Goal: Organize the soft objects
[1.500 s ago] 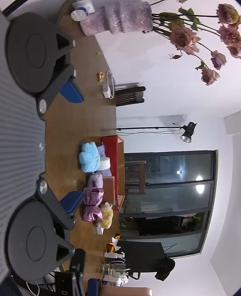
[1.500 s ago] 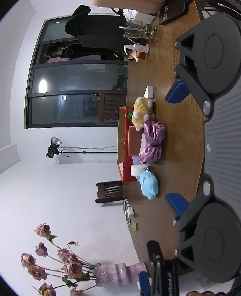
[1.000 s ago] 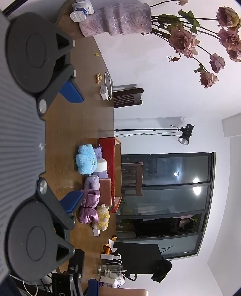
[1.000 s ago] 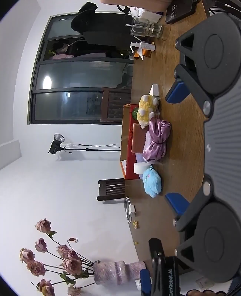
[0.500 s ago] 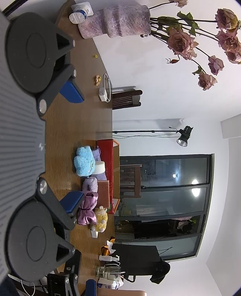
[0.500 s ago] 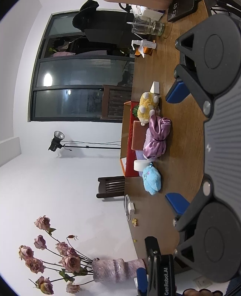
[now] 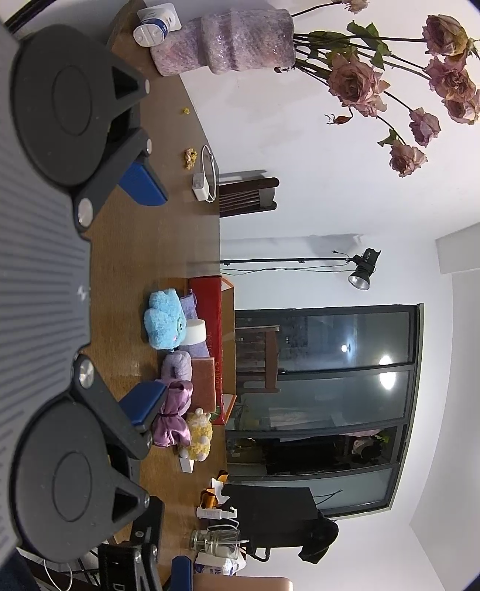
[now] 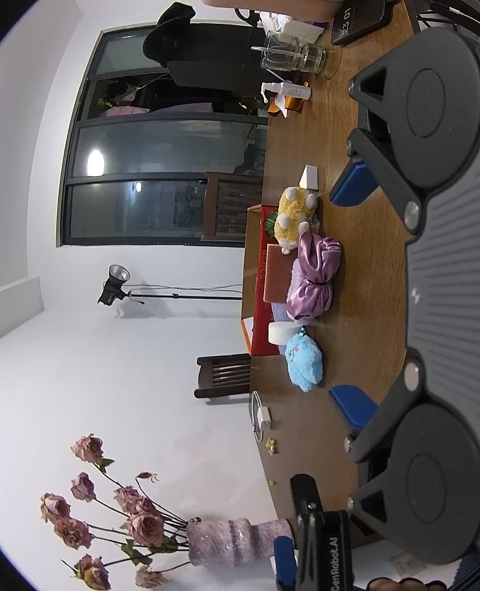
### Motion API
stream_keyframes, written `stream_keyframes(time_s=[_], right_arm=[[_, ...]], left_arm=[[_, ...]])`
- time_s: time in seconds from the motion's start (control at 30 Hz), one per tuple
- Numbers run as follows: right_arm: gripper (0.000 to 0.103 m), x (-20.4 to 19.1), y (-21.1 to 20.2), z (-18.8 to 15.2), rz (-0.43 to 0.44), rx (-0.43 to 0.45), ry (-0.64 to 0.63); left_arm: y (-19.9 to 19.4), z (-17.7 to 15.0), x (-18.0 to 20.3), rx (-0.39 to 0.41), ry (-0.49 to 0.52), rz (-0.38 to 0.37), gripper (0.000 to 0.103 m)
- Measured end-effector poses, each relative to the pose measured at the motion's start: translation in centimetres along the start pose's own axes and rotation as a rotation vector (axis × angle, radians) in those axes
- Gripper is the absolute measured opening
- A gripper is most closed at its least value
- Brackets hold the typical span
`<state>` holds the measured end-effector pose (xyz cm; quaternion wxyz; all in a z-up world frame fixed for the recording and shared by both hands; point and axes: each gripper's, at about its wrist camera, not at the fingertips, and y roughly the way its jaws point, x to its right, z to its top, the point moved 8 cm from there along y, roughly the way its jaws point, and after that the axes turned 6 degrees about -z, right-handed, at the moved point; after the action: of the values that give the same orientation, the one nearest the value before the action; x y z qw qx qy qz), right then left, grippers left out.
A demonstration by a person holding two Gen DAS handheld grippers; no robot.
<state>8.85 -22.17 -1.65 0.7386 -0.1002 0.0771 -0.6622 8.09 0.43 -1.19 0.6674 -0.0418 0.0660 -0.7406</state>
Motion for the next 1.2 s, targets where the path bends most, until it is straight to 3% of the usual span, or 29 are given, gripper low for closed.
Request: stream_keyframes(time_s=[1.2], right_arm=[[0.103, -0.06, 0.06, -0.16, 0.001, -0.004, -0.007]], left_arm=[[-0.12, 0.32, 0.01, 0.012, 0.001, -0.002, 0.103]])
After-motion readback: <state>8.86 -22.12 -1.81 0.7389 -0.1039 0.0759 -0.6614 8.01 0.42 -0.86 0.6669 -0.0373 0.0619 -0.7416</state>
